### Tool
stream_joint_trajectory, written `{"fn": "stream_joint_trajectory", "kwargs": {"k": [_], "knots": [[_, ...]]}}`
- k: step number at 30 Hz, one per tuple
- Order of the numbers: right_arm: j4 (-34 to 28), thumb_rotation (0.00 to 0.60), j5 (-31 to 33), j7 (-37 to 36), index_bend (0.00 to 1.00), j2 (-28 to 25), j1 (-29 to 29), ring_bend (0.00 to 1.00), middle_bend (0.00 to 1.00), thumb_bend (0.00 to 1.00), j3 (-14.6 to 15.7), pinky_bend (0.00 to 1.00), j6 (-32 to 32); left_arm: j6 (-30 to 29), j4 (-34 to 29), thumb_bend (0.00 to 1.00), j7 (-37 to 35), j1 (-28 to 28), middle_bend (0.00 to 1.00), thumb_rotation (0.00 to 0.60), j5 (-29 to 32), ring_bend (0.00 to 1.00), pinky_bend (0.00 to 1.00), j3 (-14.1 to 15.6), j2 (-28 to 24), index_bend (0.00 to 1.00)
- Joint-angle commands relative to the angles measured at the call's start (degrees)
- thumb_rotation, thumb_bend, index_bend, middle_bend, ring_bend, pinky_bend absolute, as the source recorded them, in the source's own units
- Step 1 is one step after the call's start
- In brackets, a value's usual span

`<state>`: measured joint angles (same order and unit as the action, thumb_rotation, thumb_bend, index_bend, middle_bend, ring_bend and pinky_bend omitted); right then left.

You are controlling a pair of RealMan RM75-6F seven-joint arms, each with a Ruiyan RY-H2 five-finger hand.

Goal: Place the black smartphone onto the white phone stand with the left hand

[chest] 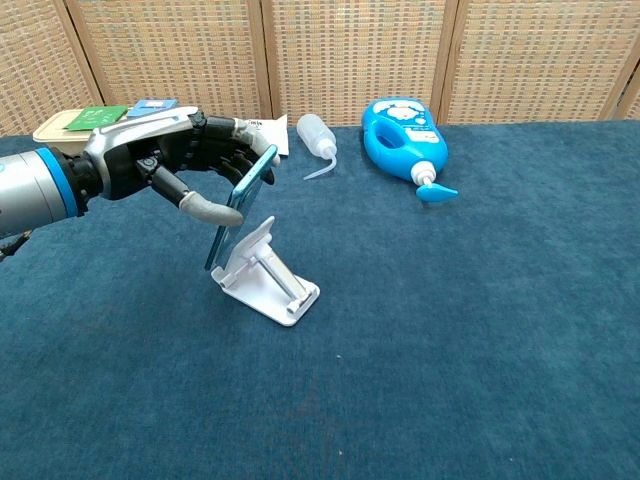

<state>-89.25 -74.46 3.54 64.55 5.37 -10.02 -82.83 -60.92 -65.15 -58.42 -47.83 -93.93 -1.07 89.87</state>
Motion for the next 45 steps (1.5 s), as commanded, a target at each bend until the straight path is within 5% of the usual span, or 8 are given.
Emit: {"fn": "stream_joint_trajectory", "kwargs": {"k": [1,22,24,27,31,39,45], "knots": [[0.1,0.6,0.4,0.3,0.0,0.1,0.1,0.0,0.0,0.03,-0.2,0.0,0.1,-1.7,3.3,0.04,-6.3,-0.5,0.45,0.6,-1.4,0.42,0.29,0.6,2.1,0.48],[0.7,0.6,2.7,2.2,0.0,1.0,0.6,0.0,0.0,0.04,-0.8,0.0,1.0,-2.2,19.3,0.05,-20.9,-2.0,0.44,0.6,-3.4,0.41,0.29,4.1,10.2,0.48],[0.7,0.6,2.7,2.2,0.0,0.9,0.6,0.0,0.0,0.04,-0.8,0.0,1.0,-2.8,20.4,0.04,-21.8,-2.0,0.29,0.6,-3.6,0.29,0.28,4.3,10.7,0.38],[0.7,0.6,2.9,2.1,0.0,0.9,0.6,0.0,0.0,0.04,-0.8,0.0,1.2,-4.1,21.7,0.02,-23.0,-1.8,0.01,0.6,-4.4,0.02,0.16,5.0,11.0,0.05],[0.7,0.6,2.8,1.8,0.0,0.8,0.6,0.0,0.0,0.04,-0.8,0.0,1.1,-6.6,23.0,0.0,-23.7,-1.5,0.0,0.6,-4.6,0.0,0.03,5.0,11.5,0.0],[0.4,0.6,2.4,1.5,0.0,0.5,0.4,0.0,0.0,0.04,-0.6,0.0,0.9,-13.8,20.8,0.0,-23.8,1.4,0.0,0.6,-4.6,0.0,0.0,4.9,8.5,0.0],[-0.2,0.6,1.3,0.8,0.0,0.1,0.1,0.0,0.0,0.04,-0.2,0.0,0.3,-21.3,11.0,0.0,-16.5,4.9,0.0,0.6,-3.5,0.0,0.0,3.1,0.6,0.0]]}}
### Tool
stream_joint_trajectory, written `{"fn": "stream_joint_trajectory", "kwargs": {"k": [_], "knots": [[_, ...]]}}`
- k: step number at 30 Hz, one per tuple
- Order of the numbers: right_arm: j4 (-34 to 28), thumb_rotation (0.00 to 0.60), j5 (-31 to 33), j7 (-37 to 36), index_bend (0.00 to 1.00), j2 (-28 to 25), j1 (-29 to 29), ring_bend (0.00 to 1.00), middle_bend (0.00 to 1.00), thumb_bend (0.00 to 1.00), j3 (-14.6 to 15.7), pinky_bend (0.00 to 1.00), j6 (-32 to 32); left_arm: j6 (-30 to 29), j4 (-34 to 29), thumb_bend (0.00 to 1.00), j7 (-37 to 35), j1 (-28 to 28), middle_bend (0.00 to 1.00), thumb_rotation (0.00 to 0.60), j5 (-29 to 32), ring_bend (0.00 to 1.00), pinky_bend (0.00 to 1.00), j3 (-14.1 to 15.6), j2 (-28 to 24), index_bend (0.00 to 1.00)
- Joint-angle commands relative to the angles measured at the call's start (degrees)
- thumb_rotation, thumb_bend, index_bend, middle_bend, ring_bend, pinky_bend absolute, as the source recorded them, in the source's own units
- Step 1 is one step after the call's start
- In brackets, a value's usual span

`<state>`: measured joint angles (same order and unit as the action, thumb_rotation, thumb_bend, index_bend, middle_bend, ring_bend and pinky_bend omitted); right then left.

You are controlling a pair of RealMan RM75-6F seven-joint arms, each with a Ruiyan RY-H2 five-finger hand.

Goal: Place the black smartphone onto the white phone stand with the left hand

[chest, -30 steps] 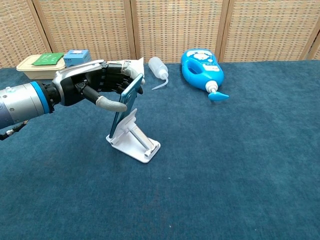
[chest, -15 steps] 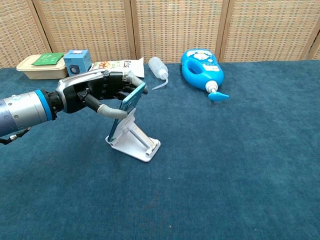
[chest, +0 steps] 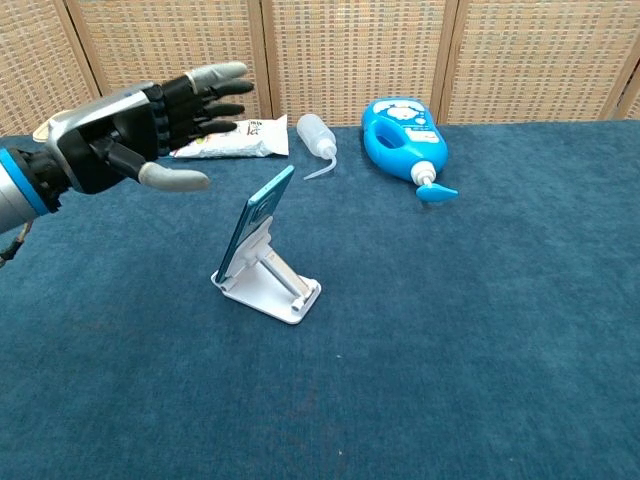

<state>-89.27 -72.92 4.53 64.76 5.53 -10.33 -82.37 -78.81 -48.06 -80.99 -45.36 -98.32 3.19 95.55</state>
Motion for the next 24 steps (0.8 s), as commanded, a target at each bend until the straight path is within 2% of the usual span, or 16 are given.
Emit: {"fn": "stream_joint_trajectory", "kwargs": {"k": [1,2,3,4,6,9,13,15,19,24], "knots": [[-0.2,0.6,-0.4,-0.2,0.0,-0.2,-0.1,0.0,0.0,0.04,0.2,0.0,-0.3,-3.3,-7.4,0.0,9.5,3.1,0.0,0.6,1.5,0.0,0.0,-1.4,-6.5,0.0],[-0.3,0.6,-0.6,-0.3,0.0,-0.2,-0.2,0.0,0.0,0.04,0.2,0.0,-0.4,-2.9,-9.9,0.0,14.3,3.8,0.0,0.6,2.1,0.0,0.0,-1.2,-8.6,0.0],[-0.4,0.6,-0.9,-0.2,0.0,-0.2,-0.2,0.0,0.0,0.04,0.3,0.0,-0.6,-0.5,-15.0,0.0,22.3,3.5,0.0,0.6,3.6,0.0,0.0,-2.1,-11.0,0.0],[-0.6,0.6,-1.3,-0.2,0.0,-0.3,-0.3,0.0,0.0,0.04,0.4,0.0,-0.8,0.5,-18.1,0.0,30.8,5.1,0.0,0.6,5.2,0.0,0.0,-1.8,-14.3,0.0],[-1.0,0.6,-1.9,-0.3,0.0,-0.4,-0.3,0.0,0.0,0.04,0.6,0.0,-1.0,1.2,-26.8,0.0,43.3,8.2,0.0,0.6,9.0,0.0,0.0,-1.4,-19.8,0.0],[-1.5,0.6,-2.8,-0.7,0.0,-0.6,-0.5,0.0,0.0,0.04,0.9,0.0,-1.5,0.3,-37.1,0.0,57.3,12.8,0.0,0.6,15.4,0.0,0.0,-1.5,-25.8,0.0],[-1.6,0.6,-3.2,-1.6,0.0,-1.0,-0.7,0.0,0.0,0.04,1.1,0.0,-1.7,-2.3,-46.5,0.0,68.5,18.1,0.0,0.6,22.1,0.0,0.0,-1.5,-30.3,0.0],[-1.6,0.6,-3.1,-1.8,0.0,-1.1,-0.8,0.0,0.0,0.04,0.9,0.0,-1.9,-3.8,-49.0,0.0,71.5,20.2,0.0,0.6,23.8,0.0,0.0,-1.3,-31.3,0.0],[-1.3,0.6,-3.8,-2.2,0.0,-1.2,-1.0,0.0,0.0,0.04,1.1,0.0,-2.3,-8.0,-51.2,0.0,78.4,25.2,0.0,0.6,25.2,0.0,0.0,0.3,-31.5,0.0],[-1.4,0.6,-4.6,-2.5,0.0,-1.3,-1.2,0.0,0.0,0.03,1.3,0.0,-2.9,-10.8,-51.9,0.0,82.0,28.3,0.0,0.6,24.2,0.0,0.0,0.8,-30.3,0.0]]}}
